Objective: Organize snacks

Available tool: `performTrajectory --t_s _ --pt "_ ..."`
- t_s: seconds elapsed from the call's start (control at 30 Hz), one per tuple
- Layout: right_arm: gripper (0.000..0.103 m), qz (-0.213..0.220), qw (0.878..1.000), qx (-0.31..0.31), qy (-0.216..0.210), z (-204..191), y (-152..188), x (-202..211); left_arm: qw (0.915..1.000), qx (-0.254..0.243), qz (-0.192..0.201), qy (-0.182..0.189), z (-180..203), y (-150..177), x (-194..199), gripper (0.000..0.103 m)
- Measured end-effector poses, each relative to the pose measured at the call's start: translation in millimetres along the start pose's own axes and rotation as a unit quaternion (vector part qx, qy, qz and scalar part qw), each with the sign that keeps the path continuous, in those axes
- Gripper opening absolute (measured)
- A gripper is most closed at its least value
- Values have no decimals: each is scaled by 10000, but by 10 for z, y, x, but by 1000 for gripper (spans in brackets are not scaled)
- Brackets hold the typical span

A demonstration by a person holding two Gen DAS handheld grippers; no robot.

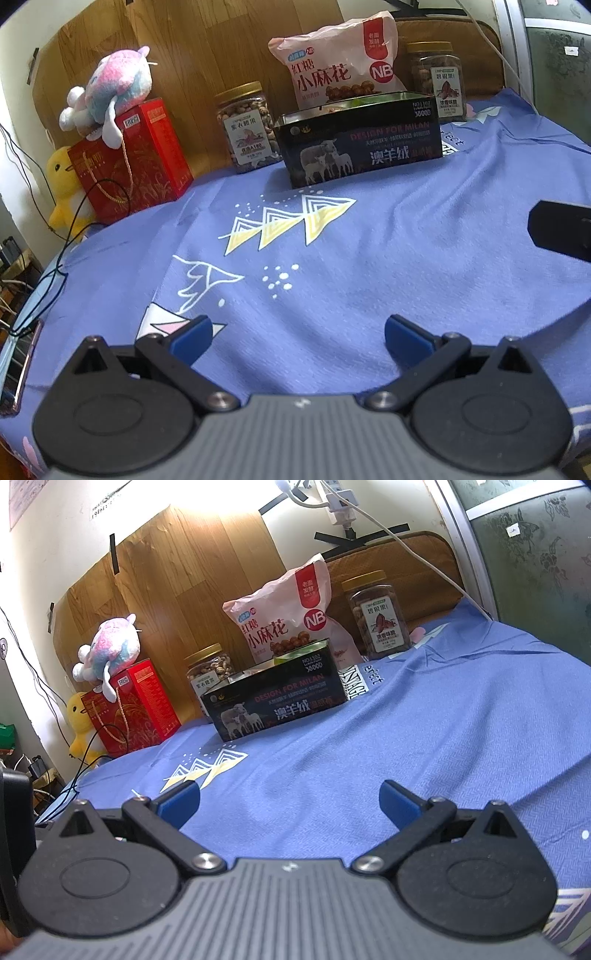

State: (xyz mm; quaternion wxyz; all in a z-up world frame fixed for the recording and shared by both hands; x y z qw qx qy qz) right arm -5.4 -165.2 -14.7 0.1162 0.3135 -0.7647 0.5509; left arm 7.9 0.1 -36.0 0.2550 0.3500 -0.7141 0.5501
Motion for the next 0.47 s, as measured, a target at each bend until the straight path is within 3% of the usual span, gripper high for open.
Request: performTrajectory --t_s 0.47 --pt "103 -4 10000 2 -4 6 -5 0 9997 70 -83 210 11 5 -6 103"
Point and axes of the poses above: each gripper's, at about its wrist camera, not at the fingertips, and x roughly against the way its jaws point, z to its right, y to its underside, the point moved 7 cm from there along -x, roughly the way its jaws point, and after that the axes turned 10 degrees about -z, right-handed, at the moved point
